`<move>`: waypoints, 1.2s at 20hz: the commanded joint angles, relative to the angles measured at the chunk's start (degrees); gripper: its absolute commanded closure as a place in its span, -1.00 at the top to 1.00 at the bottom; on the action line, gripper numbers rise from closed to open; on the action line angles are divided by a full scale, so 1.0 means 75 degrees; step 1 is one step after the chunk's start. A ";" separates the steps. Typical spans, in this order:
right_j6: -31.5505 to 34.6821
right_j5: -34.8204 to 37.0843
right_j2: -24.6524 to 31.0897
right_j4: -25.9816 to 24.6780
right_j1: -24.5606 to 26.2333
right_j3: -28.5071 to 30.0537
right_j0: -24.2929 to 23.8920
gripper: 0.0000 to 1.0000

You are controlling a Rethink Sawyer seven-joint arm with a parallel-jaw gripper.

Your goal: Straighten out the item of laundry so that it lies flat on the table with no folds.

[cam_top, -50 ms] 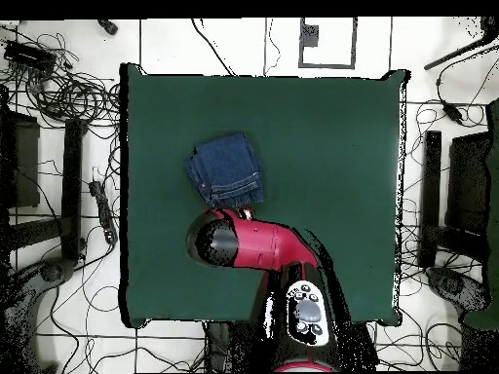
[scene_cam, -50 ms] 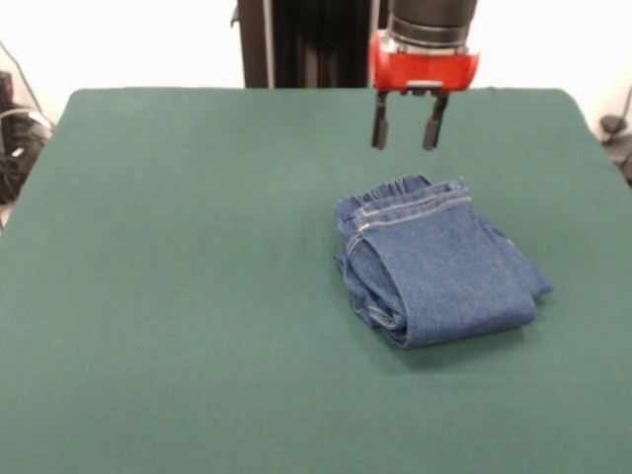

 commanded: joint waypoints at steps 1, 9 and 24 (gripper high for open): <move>0.0700 0.0701 0.0979 0.0108 0.0269 -0.0555 -0.0004 1.00; 0.0530 0.0778 0.1256 0.0085 0.0246 -0.0579 -0.0209 1.00; 0.0544 0.0451 0.1462 -0.0089 0.0642 -0.0730 -0.0424 1.00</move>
